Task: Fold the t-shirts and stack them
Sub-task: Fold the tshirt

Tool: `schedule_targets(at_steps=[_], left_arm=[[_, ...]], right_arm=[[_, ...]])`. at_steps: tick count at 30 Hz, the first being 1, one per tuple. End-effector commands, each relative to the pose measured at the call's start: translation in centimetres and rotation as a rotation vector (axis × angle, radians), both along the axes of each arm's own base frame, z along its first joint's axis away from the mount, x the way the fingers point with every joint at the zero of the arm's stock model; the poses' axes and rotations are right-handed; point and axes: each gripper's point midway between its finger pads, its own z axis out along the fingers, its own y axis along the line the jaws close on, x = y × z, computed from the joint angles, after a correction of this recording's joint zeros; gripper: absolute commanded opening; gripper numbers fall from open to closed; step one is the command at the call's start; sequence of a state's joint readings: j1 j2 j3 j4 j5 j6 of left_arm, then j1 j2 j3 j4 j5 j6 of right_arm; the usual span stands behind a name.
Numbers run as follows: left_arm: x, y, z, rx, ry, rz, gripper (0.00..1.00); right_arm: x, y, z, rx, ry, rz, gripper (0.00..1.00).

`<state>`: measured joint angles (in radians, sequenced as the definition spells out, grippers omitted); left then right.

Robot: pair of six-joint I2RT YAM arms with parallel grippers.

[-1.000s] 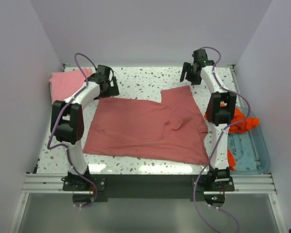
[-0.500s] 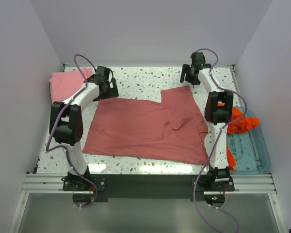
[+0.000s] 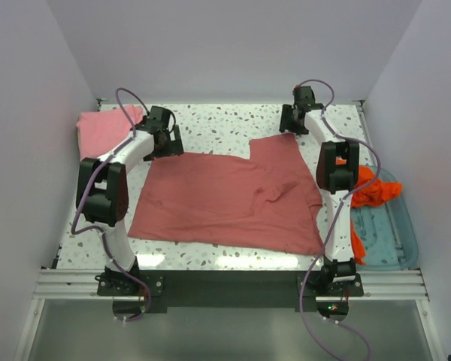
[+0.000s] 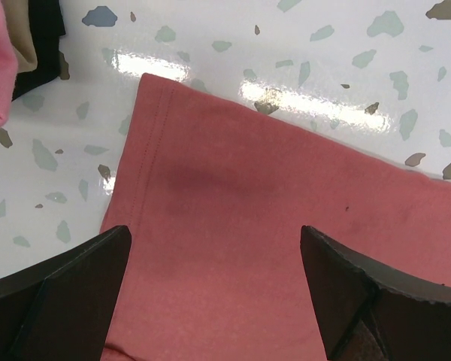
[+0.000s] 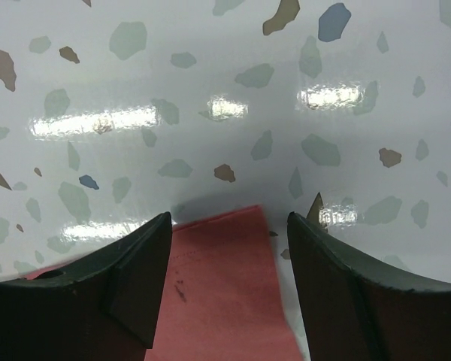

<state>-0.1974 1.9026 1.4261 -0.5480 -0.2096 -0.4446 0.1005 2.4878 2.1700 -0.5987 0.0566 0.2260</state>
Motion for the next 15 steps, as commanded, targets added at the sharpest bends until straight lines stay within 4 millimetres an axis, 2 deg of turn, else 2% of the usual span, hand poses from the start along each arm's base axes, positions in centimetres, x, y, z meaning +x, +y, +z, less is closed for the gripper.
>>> schedule_targets(at_steps=[1,6,8,12,13,14,15], left_arm=[[0.3,0.4,2.5,-0.001,-0.059,0.006,1.0],[0.4,0.6,2.3,0.008,-0.053,0.007,1.0],[0.7,1.1,2.4,0.022,-0.053,0.019,1.0],[2.0,2.0,1.5,0.062,-0.041,0.043,1.0],[2.9,2.3,1.9,0.071,-0.059,0.049,1.0],[3.4,2.4,1.9,0.08,-0.066,0.054,1.0],[3.8,2.5,1.0,0.091,-0.05,0.058,1.0]], right_arm=[[-0.7,0.4,-1.4,-0.026,0.029,0.007,0.65],[-1.8,0.0,-1.9,-0.063,0.065,-0.015,0.49],[-2.0,-0.2,-1.4,-0.064,0.065,-0.033,0.44],[-2.7,-0.3,-1.2,-0.066,0.072,-0.048,0.21],[-2.8,-0.3,-1.1,-0.063,0.079,-0.048,0.17],[-2.8,-0.3,-0.7,-0.06,0.073,-0.051,0.08],[-3.0,-0.2,-0.7,-0.056,0.076,-0.052,0.05]])
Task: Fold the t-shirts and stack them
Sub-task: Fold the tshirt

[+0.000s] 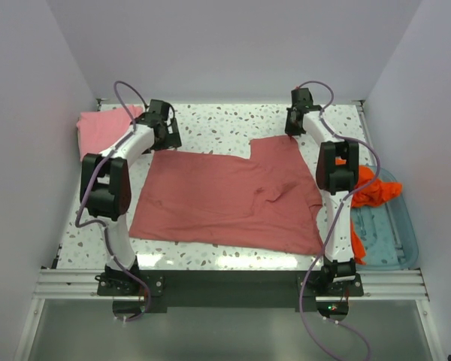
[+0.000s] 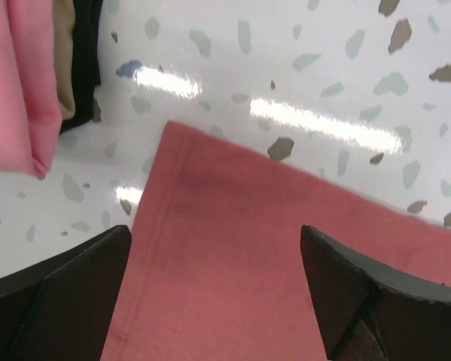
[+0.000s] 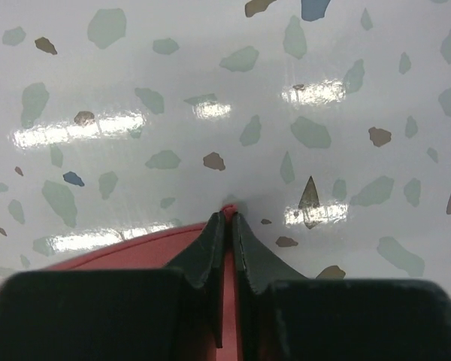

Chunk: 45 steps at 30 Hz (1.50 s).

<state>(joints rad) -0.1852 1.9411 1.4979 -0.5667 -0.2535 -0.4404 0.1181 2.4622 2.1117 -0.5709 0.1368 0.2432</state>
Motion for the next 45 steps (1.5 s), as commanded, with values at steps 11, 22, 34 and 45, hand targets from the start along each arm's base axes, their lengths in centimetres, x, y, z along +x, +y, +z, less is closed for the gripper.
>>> schedule_targets(at_steps=[11,22,34,45], left_arm=[[5.0,2.9,-2.4,0.096,-0.007,0.094,0.88],[5.3,4.2,-4.9,0.087,0.009,0.143,0.73],[6.2,4.6,-5.9,0.08,0.015,0.16,0.54],[5.6,4.9,-5.8,0.071,0.023,0.169,0.3]], right_arm=[[-3.9,0.7,1.5,0.047,0.061,-0.013,0.0],[-4.8,1.4,1.9,0.083,0.07,0.017,0.0],[-5.4,2.3,2.1,0.107,0.08,0.039,0.0],[-5.9,2.3,2.5,0.105,0.083,0.042,0.0]])
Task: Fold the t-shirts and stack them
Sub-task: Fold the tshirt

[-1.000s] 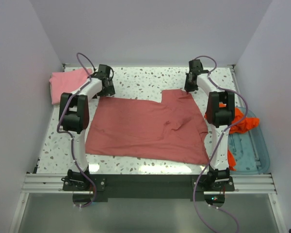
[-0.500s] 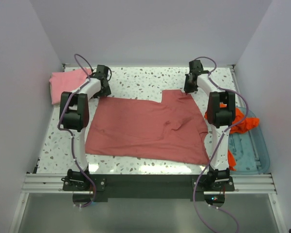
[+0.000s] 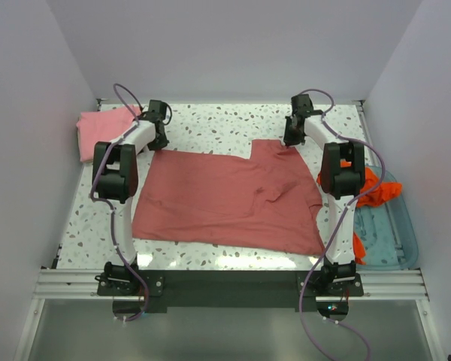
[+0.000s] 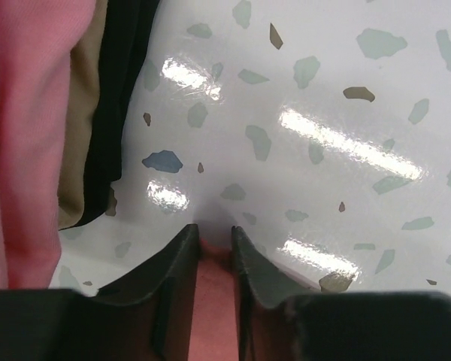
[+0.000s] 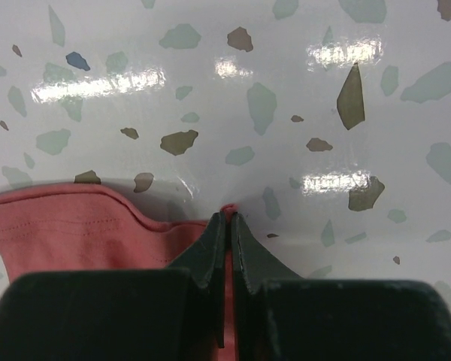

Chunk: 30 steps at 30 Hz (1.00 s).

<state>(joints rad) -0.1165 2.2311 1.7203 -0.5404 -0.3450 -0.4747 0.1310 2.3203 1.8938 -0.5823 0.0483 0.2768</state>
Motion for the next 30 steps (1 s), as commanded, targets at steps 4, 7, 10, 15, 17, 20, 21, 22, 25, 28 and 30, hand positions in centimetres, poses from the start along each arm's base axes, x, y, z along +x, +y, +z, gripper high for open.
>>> schedule_targets(at_steps=[4,7,10,15,17,20,21,22,25,28,30], left_arm=[[0.0,0.7,-0.1,-0.005,-0.001,0.02,0.11],[0.1,0.5,0.1,-0.017,-0.008,0.012,0.0],[0.4,0.3,1.0,-0.024,-0.03,-0.001,0.0],[0.6,-0.2,2.7,-0.045,-0.091,-0.039,0.0],[0.5,-0.2,3.6,-0.041,-0.112,-0.052,0.0],[-0.1,0.0,4.6,-0.031,-0.133,-0.062,0.0],[-0.3,0.0,4.8,-0.03,-0.139,-0.065,0.0],[-0.3,0.1,6.0,-0.03,-0.17,-0.065,0.0],[-1.1,0.3,7.1,-0.023,-0.196,-0.064,0.0],[-2.0,0.4,7.9,-0.021,-0.212,-0.07,0.0],[-2.9,0.5,7.6,-0.019,-0.197,-0.074,0.0]], right_arm=[[-0.7,0.5,3.5,0.032,-0.024,0.005,0.0],[-0.5,0.6,5.3,0.035,-0.057,0.009,0.0],[-0.8,0.6,6.5,0.035,-0.071,0.014,0.0],[-2.7,0.4,8.9,0.038,-0.093,0.027,0.0],[-3.9,0.3,8.8,0.037,-0.076,0.032,0.0],[-6.0,0.1,9.2,0.034,-0.056,0.047,0.0],[-6.6,0.1,9.4,0.034,-0.053,0.051,0.0],[-7.4,0.4,10.2,0.05,-0.057,0.063,0.0],[-9.8,0.3,10.7,0.059,-0.038,0.08,0.0],[-12.3,0.0,10.3,0.053,0.011,0.094,0.0],[-14.1,-0.2,10.7,0.049,0.035,0.107,0.0]])
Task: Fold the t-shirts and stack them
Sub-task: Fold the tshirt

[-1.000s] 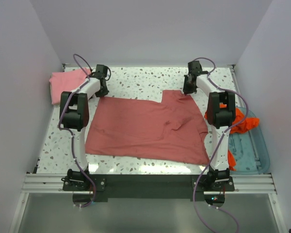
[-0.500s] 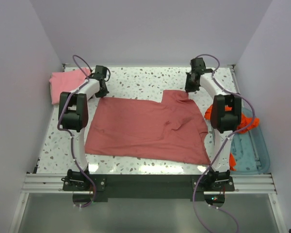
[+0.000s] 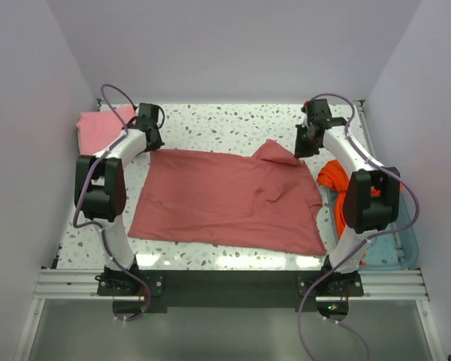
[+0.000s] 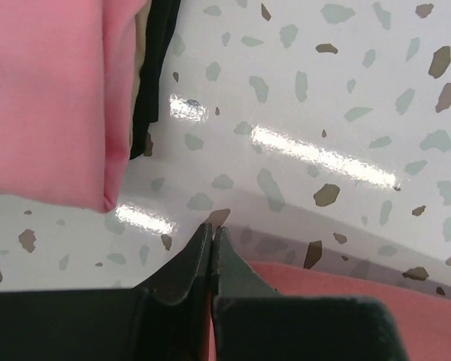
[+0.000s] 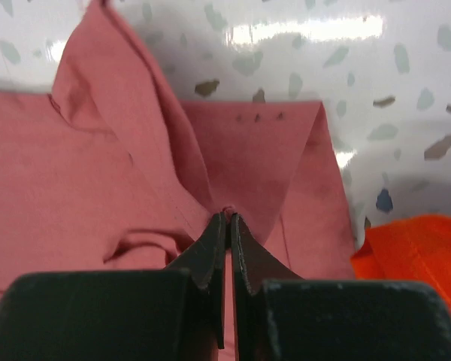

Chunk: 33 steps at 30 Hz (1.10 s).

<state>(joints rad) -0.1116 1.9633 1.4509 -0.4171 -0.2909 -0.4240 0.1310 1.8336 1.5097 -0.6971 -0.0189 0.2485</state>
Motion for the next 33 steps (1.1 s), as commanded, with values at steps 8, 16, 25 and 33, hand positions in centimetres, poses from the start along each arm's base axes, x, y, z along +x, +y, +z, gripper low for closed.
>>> schedule_targets(at_steps=[8,16,25,33], left_arm=[[-3.2,1.2,2.3,0.047,-0.042,-0.035,0.0],[-6.7,2.8,2.5,0.115,-0.02,-0.019,0.0],[-10.4,4.6,2.5,0.169,0.009,0.062,0.0],[-12.2,5.0,4.1,0.157,-0.067,0.107,0.0]], right_arm=[[-9.1,-0.4,2.9,0.005,0.093,0.059,0.0],[-14.5,-0.2,2.3,-0.009,0.21,0.1,0.0],[-18.8,-1.1,1.1,-0.073,0.314,0.105,0.0],[-19.7,-1.9,1.1,-0.111,0.348,0.08,0.0]])
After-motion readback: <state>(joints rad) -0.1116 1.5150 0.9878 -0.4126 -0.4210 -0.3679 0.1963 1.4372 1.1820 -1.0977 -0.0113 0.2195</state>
